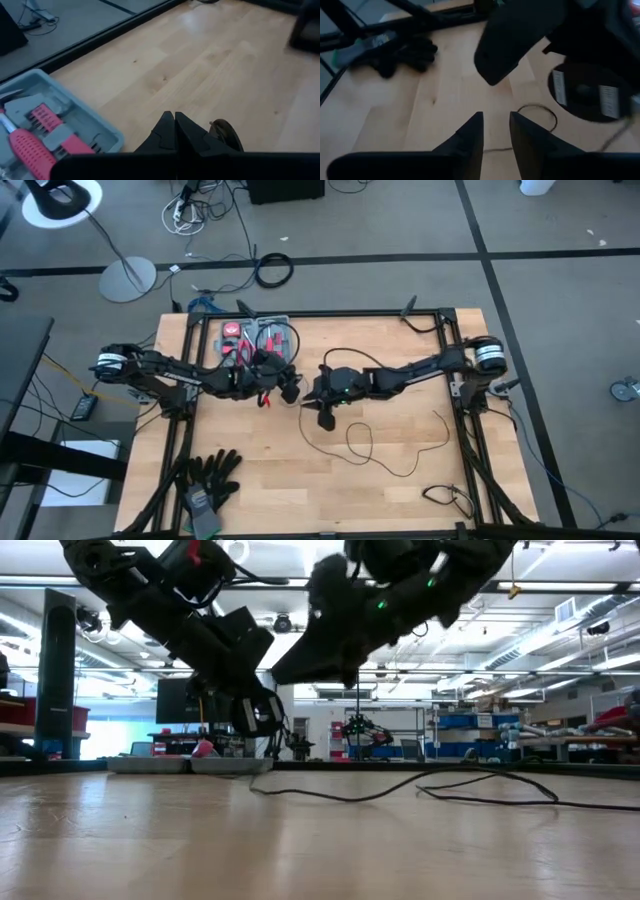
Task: Coil cords
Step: Coil the black wire onto the spool
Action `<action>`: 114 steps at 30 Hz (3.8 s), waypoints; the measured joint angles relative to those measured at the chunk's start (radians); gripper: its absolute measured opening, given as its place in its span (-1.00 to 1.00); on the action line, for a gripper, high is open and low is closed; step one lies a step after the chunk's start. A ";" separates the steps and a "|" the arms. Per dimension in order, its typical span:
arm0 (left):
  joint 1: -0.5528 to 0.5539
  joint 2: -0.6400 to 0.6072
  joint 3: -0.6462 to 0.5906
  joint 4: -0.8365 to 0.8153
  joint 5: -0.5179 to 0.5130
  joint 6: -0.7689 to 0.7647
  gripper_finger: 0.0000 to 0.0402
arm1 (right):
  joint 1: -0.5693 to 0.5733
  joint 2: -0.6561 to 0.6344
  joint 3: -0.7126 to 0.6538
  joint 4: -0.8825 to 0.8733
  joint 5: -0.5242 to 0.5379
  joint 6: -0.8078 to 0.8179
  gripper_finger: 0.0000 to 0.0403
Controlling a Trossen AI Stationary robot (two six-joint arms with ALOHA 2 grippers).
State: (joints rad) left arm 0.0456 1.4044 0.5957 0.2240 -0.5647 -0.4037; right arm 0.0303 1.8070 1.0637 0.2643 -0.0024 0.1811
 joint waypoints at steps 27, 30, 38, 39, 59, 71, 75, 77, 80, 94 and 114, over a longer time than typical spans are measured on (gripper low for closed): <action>0.000 -0.001 0.000 0.021 -0.034 -0.022 -1.00 | 0.302 -0.286 -0.855 0.861 0.790 0.342 -0.75; 0.000 -0.001 0.000 0.074 -0.035 -0.002 -1.00 | 0.242 -0.114 -0.768 0.961 0.773 0.304 -0.70; 0.000 -0.001 0.000 0.101 -0.041 0.009 -1.00 | 0.156 0.201 -0.477 0.963 0.734 0.262 -0.51; 0.000 -0.001 0.000 0.100 -0.041 0.009 -1.00 | 0.150 0.224 -0.452 0.961 0.732 0.264 -0.47; 0.000 -0.001 0.000 0.142 -0.039 0.035 -1.00 | 0.091 0.347 -0.265 0.886 0.595 0.240 -0.15; 0.000 -0.001 0.000 0.150 -0.035 0.056 -1.00 | 0.094 0.347 -0.254 0.820 0.599 0.255 -0.94; 0.000 -0.001 0.000 0.171 -0.029 0.056 -1.00 | 0.101 0.347 -0.248 0.772 0.594 0.308 -0.98; 0.000 -0.001 0.000 0.200 -0.002 0.056 -1.00 | 0.099 0.347 -0.220 0.687 0.566 0.355 -0.98; 0.000 -0.001 -0.001 0.241 0.035 0.049 -1.00 | 0.091 0.346 -0.142 0.549 0.518 0.352 -0.99; -0.002 -0.001 0.000 0.268 0.111 -0.022 -1.00 | 0.070 0.346 -0.006 0.292 0.502 0.254 -1.00; 0.000 0.070 0.001 0.271 0.053 -0.045 -1.00 | 0.084 0.334 0.058 0.373 0.318 0.007 -1.00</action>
State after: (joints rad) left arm 0.0456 1.4747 0.5967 0.4955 -0.5114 -0.4491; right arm 0.1140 2.1407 1.1217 0.6372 0.3161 0.1877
